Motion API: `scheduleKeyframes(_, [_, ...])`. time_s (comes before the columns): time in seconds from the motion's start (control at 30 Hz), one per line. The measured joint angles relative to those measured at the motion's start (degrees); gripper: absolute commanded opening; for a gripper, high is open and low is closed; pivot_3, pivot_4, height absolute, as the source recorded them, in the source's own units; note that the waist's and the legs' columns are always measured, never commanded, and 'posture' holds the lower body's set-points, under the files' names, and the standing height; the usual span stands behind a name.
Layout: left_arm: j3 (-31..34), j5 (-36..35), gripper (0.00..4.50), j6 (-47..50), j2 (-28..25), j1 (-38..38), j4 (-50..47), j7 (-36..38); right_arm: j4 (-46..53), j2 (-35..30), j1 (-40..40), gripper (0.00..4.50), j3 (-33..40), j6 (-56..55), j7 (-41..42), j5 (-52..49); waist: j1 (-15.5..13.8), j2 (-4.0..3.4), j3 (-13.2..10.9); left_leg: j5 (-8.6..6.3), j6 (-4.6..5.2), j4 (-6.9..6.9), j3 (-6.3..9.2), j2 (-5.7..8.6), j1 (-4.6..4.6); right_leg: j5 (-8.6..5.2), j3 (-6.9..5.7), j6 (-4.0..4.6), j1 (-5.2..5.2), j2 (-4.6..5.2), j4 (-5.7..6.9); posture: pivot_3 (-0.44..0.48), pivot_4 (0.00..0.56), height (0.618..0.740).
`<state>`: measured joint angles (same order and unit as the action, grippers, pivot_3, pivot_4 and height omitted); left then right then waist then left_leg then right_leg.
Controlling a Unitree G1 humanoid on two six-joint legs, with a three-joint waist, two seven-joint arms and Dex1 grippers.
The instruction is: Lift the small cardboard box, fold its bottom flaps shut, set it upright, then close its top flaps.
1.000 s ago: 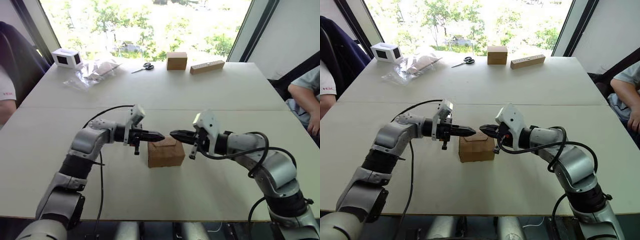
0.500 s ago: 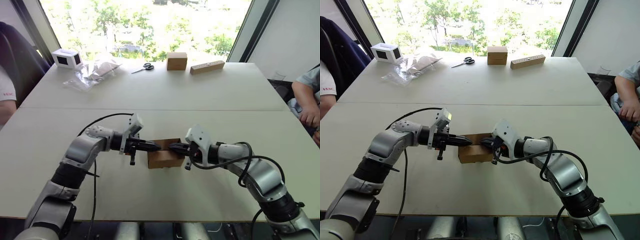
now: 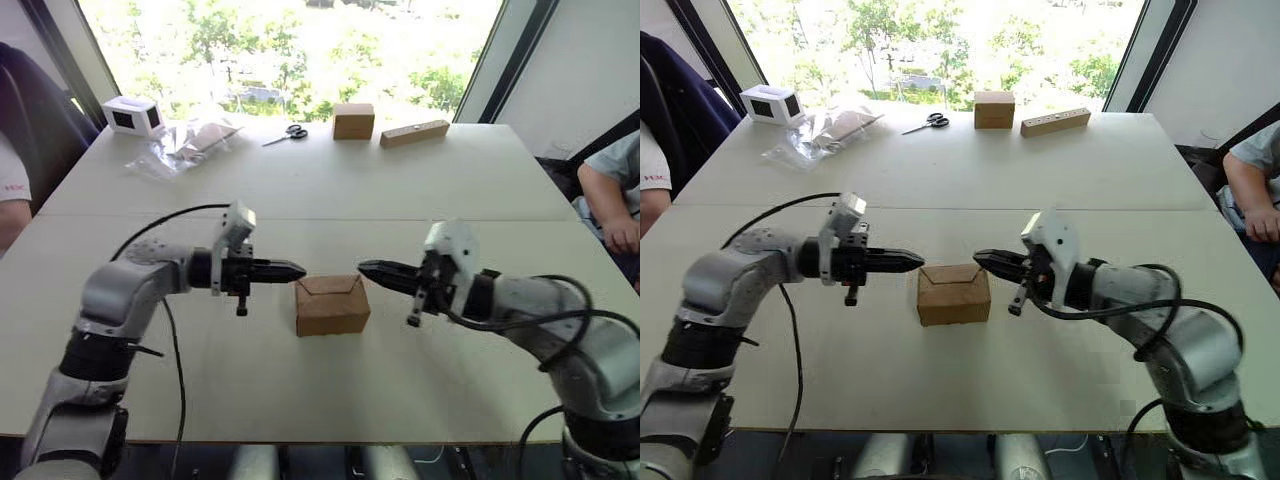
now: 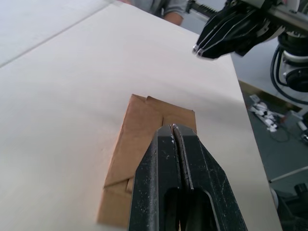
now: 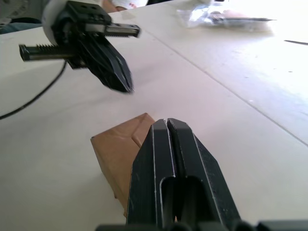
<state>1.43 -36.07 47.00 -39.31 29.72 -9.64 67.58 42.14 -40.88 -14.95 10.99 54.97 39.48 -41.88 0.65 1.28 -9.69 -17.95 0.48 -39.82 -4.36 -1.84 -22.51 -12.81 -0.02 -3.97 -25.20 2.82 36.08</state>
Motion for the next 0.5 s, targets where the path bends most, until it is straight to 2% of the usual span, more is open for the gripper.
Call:
scheduleKeyframes(0.13, [5.13,-0.93,0.02,0.08,-8.16,-6.29,-1.84,1.15,1.78,-11.27,5.75,0.00,11.84,3.67,4.88,-5.28,0.01,0.01,-0.03,0.00,0.00,0.08,-0.04,0.00,0.03,-0.01,-0.01,0.01,-0.02,0.03,-0.06,0.000,0.150,0.740])
scheduleKeyframes(0.23, [6.55,-1.24,0.02,-1.05,-12.66,-9.77,-3.78,3.57,2.65,-17.91,12.81,0.00,19.78,4.35,11.78,-7.77,-0.31,0.01,-0.03,-0.01,-0.01,0.11,-0.02,-0.01,0.04,-0.03,-0.04,0.02,-0.02,0.03,-0.07,0.000,0.150,0.740])
scheduleKeyframes(0.33, [7.55,-2.17,0.02,-0.86,-17.03,-11.69,-3.97,6.32,1.63,-22.36,18.98,0.00,25.98,3.85,18.19,-6.83,-0.24,0.03,-0.04,-0.01,-0.01,0.11,-0.05,0.00,0.06,-0.02,-0.03,0.02,-0.01,0.06,-0.08,0.000,0.150,0.740])
scheduleKeyframes(0.5, [9.25,-3.40,0.02,-1.22,-19.72,-13.62,-3.91,8.98,-2.64,-24.46,24.55,0.00,32.15,-0.54,25.28,-2.86,-0.12,0.04,-0.05,-0.01,-0.02,0.12,-0.09,0.00,0.08,-0.03,-0.06,0.00,-0.02,0.13,-0.11,0.000,0.150,0.740])
